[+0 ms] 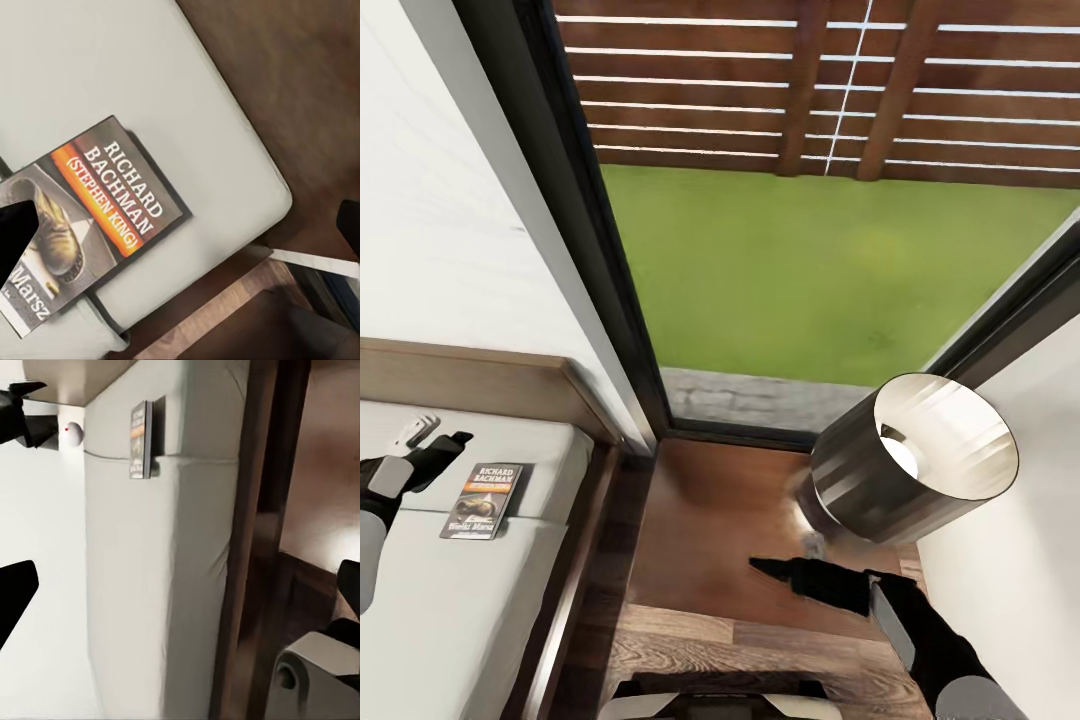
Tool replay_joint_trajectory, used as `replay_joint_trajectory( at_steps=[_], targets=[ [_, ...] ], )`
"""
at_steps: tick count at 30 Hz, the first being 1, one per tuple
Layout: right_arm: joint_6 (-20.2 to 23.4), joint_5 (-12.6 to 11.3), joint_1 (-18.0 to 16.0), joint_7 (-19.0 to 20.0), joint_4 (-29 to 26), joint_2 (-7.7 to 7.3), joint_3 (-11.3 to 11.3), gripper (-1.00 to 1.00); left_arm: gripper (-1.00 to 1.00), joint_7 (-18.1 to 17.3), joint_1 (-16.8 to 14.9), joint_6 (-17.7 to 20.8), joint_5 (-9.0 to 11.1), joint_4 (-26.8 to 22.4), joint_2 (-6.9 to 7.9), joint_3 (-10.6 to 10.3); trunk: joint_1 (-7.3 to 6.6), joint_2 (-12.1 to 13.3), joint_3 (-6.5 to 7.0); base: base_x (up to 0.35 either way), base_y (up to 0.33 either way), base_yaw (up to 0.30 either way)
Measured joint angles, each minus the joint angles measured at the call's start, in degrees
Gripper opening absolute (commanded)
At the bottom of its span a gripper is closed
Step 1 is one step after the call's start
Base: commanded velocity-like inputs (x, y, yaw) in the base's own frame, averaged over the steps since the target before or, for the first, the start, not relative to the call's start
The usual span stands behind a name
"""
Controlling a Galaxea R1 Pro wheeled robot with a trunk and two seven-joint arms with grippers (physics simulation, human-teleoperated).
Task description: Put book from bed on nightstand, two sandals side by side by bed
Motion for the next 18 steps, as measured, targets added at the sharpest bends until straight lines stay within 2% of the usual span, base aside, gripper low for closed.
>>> replay_joint_trajectory(
  at_steps=[5, 8, 10, 15, 17, 18],
  targets=[
    [2.2, -0.5, 0.0, 0.2, -5.3, -0.04, 0.0, 1.00, 1.00, -0.1, 0.0, 0.0, 0.0, 2.0, -0.04, 0.0, 0.00, 0.0, 0.00, 0.000, 0.000, 0.000],
    [9.6, -0.8, 0.0, 2.0, -8.4, 0.08, 0.0, 1.00, 1.00, -0.2, 0.0, 0.0, 0.1, 2.8, -0.05, 0.0, 0.00, 0.0, 0.00, 0.000, 0.000, 0.000],
    [13.0, -0.9, 0.0, 2.4, -10.1, 1.33, 0.1, 1.00, 1.00, -0.2, 0.0, 0.0, 0.1, 2.9, -0.05, 0.0, 0.00, 0.0, 0.00, 0.000, 0.000, 0.000],
    [14.5, -1.0, 0.0, 2.8, -10.8, 2.31, 0.0, 1.00, 1.00, -0.2, 0.0, 0.1, 0.1, 3.0, -0.47, 0.0, 0.00, 0.0, 0.00, 0.000, 0.000, 0.000],
    [14.9, -2.3, 0.0, 3.2, -10.9, 2.40, -0.1, 1.00, 1.00, -0.2, 0.0, 0.1, 0.1, 3.0, -0.65, 0.0, 0.00, 0.0, 0.00, 0.000, 0.000, 0.000],
    [15.2, -3.8, 0.0, 3.7, -10.9, 2.43, -0.1, 1.00, 1.00, -0.2, 0.0, 0.2, 0.1, 3.0, -0.72, 0.0, 0.00, 0.0, 0.00, 0.000, 0.000, 0.000]
  ],
)
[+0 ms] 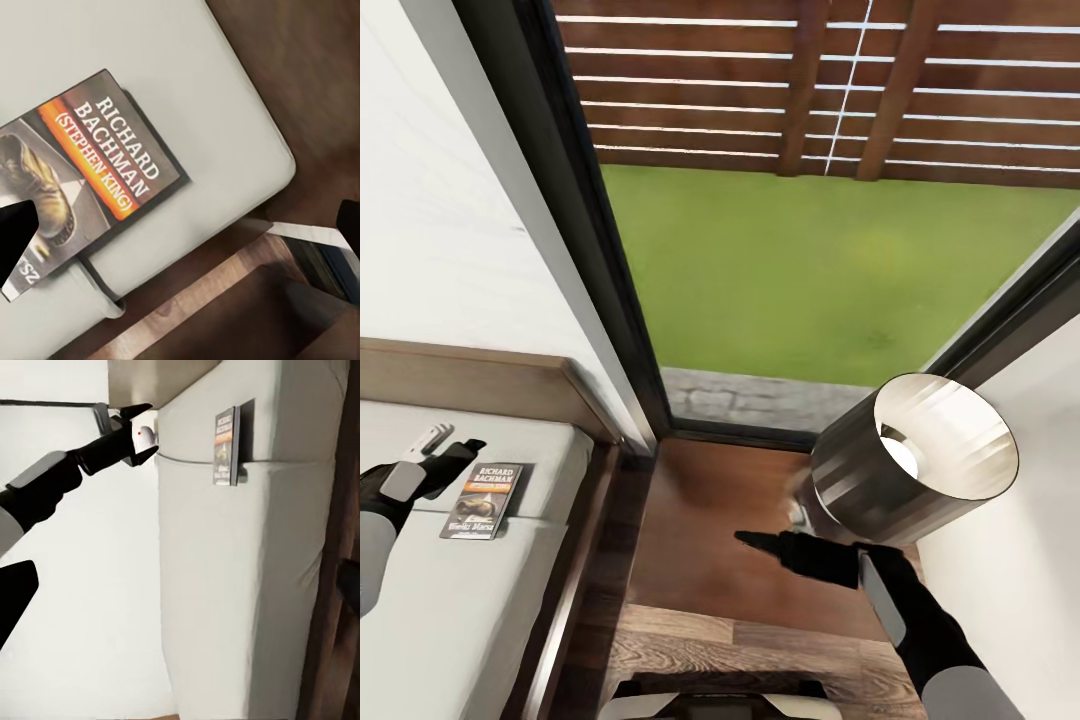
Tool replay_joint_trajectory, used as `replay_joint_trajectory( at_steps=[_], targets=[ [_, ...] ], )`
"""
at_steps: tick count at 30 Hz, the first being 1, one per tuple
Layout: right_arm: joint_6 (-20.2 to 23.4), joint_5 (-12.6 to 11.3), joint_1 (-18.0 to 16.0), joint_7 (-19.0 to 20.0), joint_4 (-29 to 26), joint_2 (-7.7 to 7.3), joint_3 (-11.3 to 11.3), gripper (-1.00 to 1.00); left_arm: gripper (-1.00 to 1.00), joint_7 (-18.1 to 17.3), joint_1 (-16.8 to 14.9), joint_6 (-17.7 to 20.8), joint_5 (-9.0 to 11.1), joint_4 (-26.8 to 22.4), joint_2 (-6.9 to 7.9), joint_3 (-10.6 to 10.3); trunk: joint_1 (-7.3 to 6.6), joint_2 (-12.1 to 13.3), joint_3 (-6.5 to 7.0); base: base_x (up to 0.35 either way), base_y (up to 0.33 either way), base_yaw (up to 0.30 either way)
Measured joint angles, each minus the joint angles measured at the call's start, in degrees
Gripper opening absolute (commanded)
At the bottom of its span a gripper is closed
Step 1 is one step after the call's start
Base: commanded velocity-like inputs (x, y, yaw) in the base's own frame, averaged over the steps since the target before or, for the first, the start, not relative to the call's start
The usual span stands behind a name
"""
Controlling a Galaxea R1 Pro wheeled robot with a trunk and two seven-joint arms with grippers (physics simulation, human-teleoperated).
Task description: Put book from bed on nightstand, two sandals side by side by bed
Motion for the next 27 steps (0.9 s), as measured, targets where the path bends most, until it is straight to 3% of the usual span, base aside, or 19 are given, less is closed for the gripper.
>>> replay_joint_trajectory(
  at_steps=[3, 6, 10, 11, 13, 14, 21, 24, 27],
  targets=[
    [0.2, -5.3, 0.0, 3.5, -0.1, 0.03, 0.0, 1.00, 1.00, 0.0, 0.0, 0.0, 0.0, 0.0, -0.22, 0.0, 0.00, 0.0, 0.00, 0.000, 0.000, 0.000],
    [0.2, -7.8, 0.0, 6.3, -0.6, -0.01, 0.0, 1.00, 1.00, 0.1, 0.0, 0.0, 0.0, -0.1, -1.29, 0.0, 0.00, 0.0, 0.00, 0.000, 0.000, 0.000],
    [0.2, -8.9, 0.0, 7.0, -0.8, -0.03, -0.1, 1.00, 1.00, 0.2, 0.0, 0.1, 0.2, 0.0, -3.22, 0.1, 0.00, 0.0, 0.00, 0.000, 0.000, 0.000],
    [0.3, -10.3, 0.0, 7.3, -0.8, -0.03, -0.1, 1.00, 1.00, 0.2, 0.1, 0.1, 0.2, 0.3, -4.35, 0.2, 0.00, 0.0, 0.00, 0.000, 0.000, 0.000],
    [0.3, -11.9, 0.0, 7.9, -0.8, -0.03, -0.1, 1.00, 1.00, 0.2, 0.1, 0.1, 0.2, 0.8, -4.90, 0.3, 0.00, 0.0, 0.00, 0.000, 0.000, 0.000],
    [0.3, -13.8, 0.0, 8.7, -0.9, -0.04, -0.1, 1.00, 1.00, 0.2, 0.1, 0.1, 0.2, 1.6, -5.23, 0.3, 0.00, 0.0, 0.00, 0.000, 0.000, 0.000],
    [0.2, -15.3, 0.0, 8.8, -0.8, -0.03, 0.0, 1.00, 1.00, 0.1, 0.1, 0.1, 0.2, 3.2, -5.49, 0.5, 0.00, 0.0, 0.00, 0.000, 0.000, 0.000],
    [-0.1, -15.2, 0.0, 8.5, -0.6, 0.09, 0.0, 1.00, 1.00, 0.1, 0.1, 0.1, 0.1, 3.4, -5.49, 0.6, 0.66, -1.2, -0.54, 0.000, 0.000, 0.000],
    [-0.3, -15.0, 0.0, 7.8, -0.2, 1.12, 0.0, 1.00, 1.00, 0.1, 0.1, 0.0, 0.1, 3.4, -5.49, 0.6, 1.32, -2.4, -1.08, 0.000, 0.000, 0.000]
  ],
)
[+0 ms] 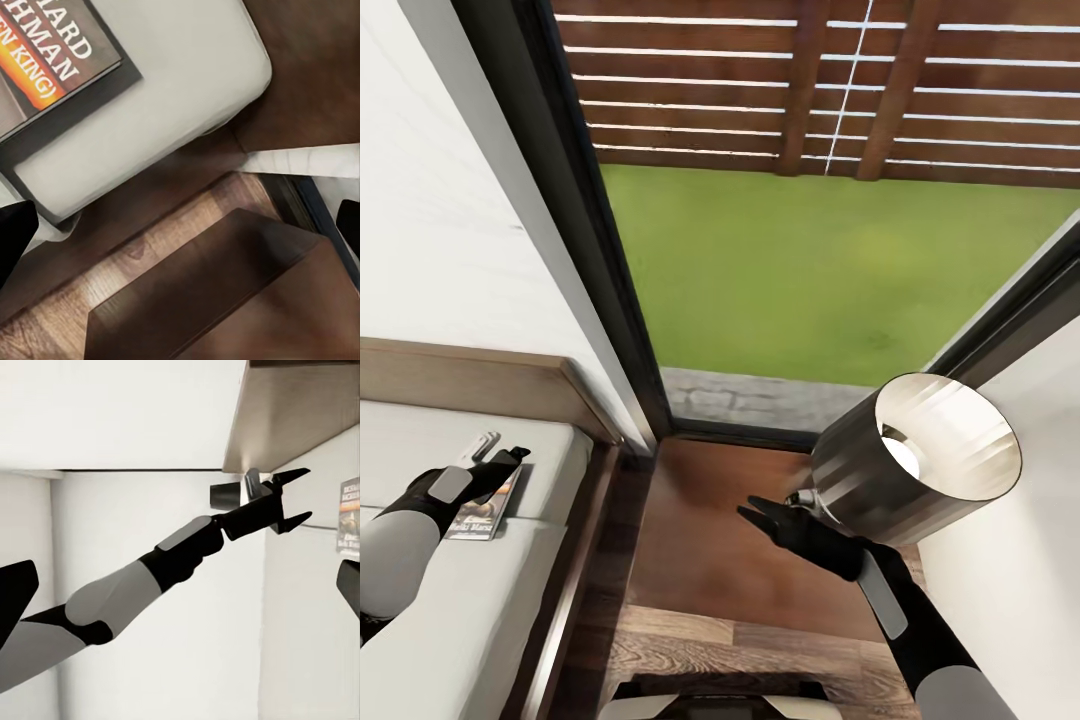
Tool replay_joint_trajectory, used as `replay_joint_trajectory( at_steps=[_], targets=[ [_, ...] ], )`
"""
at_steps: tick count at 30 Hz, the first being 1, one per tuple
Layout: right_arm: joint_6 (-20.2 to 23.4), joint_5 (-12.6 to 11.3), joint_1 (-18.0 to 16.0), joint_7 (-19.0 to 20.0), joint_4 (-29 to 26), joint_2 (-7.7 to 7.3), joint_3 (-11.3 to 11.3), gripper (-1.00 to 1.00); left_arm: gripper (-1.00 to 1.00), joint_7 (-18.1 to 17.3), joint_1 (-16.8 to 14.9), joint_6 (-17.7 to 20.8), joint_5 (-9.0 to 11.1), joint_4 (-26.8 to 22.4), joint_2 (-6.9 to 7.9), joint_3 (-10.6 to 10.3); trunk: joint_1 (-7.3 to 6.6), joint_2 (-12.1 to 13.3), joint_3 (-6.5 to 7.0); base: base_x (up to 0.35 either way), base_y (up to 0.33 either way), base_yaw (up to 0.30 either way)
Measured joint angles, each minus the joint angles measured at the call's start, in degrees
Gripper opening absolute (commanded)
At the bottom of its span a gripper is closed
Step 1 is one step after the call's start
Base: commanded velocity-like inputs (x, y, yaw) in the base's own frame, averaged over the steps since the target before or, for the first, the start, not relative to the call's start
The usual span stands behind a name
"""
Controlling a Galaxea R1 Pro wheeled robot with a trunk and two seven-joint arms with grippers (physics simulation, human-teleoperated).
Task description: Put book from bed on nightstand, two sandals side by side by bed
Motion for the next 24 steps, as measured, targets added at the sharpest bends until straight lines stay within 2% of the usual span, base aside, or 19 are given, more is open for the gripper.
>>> replay_joint_trajectory(
  at_steps=[4, 8, 10, 16, 24],
  targets=[
    [-0.2, 0.0, 0.0, -3.3, 0.1, 0.40, 0.1, 1.00, 1.00, 0.0, 0.0, 0.0, 0.0, 0.0, 0.00, 0.0, 0.00, 0.0, -0.01, 0.000, 0.000, 0.000],
    [-0.4, 0.0, 0.0, -11.5, 0.2, 0.47, -0.1, 1.00, 1.00, 0.0, 0.0, 0.0, 0.0, 0.0, 0.00, 0.0, 0.00, 0.0, -0.01, 0.000, 0.000, 0.000],
    [-0.5, 0.0, 0.0, -13.7, 0.2, 0.48, -0.1, 1.00, 1.00, 0.0, 0.0, 0.0, 0.0, 0.0, 0.00, 0.0, 0.00, 0.0, -0.01, 0.000, 0.000, 0.000],
    [-0.5, -0.3, 0.0, -15.1, 0.2, 0.48, -0.2, 1.00, 1.00, 0.0, 0.0, 0.0, 0.0, 0.0, 0.00, 0.0, 0.00, 0.0, -0.01, 0.000, 0.000, 0.000],
    [-0.5, -0.4, 0.0, -15.2, 0.2, 0.48, -0.1, 1.00, 1.00, -0.1, 0.0, -0.1, 0.1, 0.0, 0.00, 0.0, 1.76, -3.2, -1.44, 0.000, 0.000, 0.000]
  ],
)
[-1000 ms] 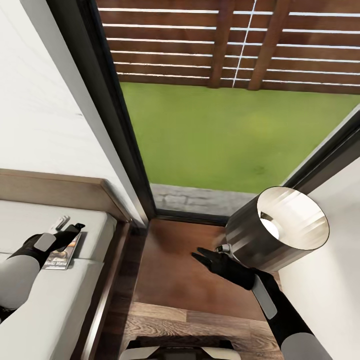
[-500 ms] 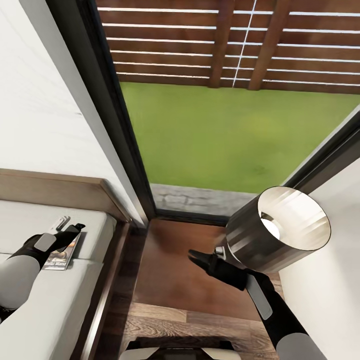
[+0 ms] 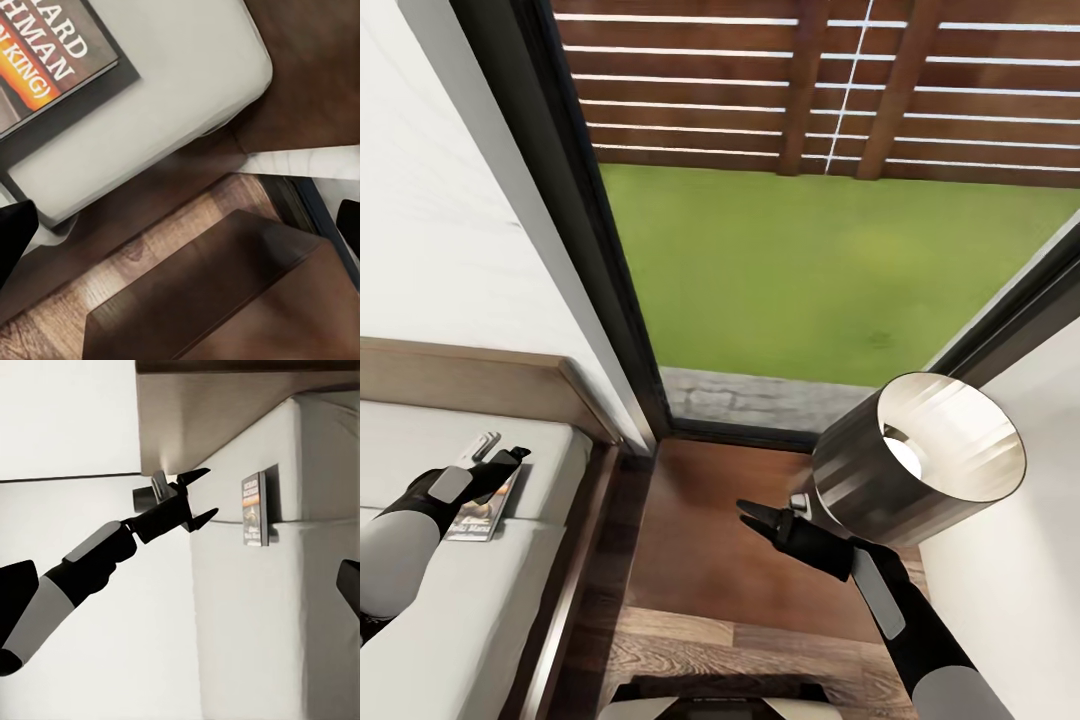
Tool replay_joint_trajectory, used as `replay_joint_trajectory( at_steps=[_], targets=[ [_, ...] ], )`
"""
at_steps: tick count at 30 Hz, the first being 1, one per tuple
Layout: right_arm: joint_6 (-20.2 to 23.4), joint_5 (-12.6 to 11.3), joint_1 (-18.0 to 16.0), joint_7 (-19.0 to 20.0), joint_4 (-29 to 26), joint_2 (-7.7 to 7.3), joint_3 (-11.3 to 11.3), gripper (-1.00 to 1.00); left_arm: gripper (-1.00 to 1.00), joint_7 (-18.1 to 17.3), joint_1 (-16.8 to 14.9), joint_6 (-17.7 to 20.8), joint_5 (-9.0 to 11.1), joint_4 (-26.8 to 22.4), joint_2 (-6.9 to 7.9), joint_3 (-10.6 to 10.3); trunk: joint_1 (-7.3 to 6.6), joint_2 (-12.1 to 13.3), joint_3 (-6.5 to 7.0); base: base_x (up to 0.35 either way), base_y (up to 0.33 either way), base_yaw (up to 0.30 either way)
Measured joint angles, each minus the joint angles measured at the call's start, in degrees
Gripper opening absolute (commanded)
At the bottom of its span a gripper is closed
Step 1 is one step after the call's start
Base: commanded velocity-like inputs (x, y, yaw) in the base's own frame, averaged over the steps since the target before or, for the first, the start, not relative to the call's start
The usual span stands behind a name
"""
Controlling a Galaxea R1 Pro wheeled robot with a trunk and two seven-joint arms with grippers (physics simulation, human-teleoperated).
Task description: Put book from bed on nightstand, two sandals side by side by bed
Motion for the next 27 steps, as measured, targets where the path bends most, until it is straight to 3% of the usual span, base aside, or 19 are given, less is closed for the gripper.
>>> replay_joint_trajectory(
  at_steps=[6, 11, 14, 16, 18, 21, 24, 27],
  targets=[
    [0.0, 0.0, 0.0, 0.0, 0.0, 0.02, 0.1, 1.00, 1.00, -0.1, 0.0, 0.0, -0.1, 1.1, 0.01, 0.1, 1.32, -2.4, -1.08, 0.000, 0.000, 0.000],
    [0.0, 0.2, 0.0, 0.0, 0.0, 0.14, 0.2, 1.00, 1.00, -0.2, 0.0, 0.0, -0.1, 1.7, 0.19, 0.2, 1.32, -2.4, -1.09, 0.000, 0.000, 0.000],
    [0.0, 0.4, 0.0, -0.1, 0.0, 0.65, 0.3, 1.00, 1.00, 0.0, 0.0, 0.2, 0.1, -0.1, 2.25, 0.4, 1.32, -2.4, -1.09, 0.000, 0.000, 0.000],
    [0.0, 0.4, 0.0, -0.1, 0.0, 0.78, 0.3, 1.00, 1.00, 0.3, 0.0, 0.3, 0.2, -2.8, 3.11, 0.5, 1.32, -2.4, -1.08, 0.000, 0.000, 0.000],
    [0.0, 0.4, 0.0, -0.1, 0.0, 0.85, 0.3, 1.00, 1.00, 0.5, 0.0, 2.8, 0.1, -9.1, 3.51, 0.5, 1.32, -2.4, -1.08, 0.000, 0.000, 0.000],
    [0.0, 0.4, 0.0, -0.1, 0.0, 0.87, 0.3, 1.00, 1.00, 0.6, 0.0, 12.5, 0.2, -19.3, 3.48, 0.5, 1.32, -2.4, -1.08, 0.000, 0.000, 0.000],
    [0.0, 0.4, 0.0, -0.1, 0.0, 0.88, 0.3, 1.00, 1.00, 0.7, 0.0, 17.2, 0.1, -28.0, 3.28, 0.4, 1.32, -2.4, -1.08, 0.000, 0.000, 0.000],
    [0.0, 0.4, 0.0, -0.1, 0.0, 0.88, 0.3, 1.00, 1.00, 0.8, 0.0, 18.0, 0.0, -30.1, 3.36, 0.4, 1.32, -2.4, -1.08, 0.000, 0.000, 0.000]
  ],
)
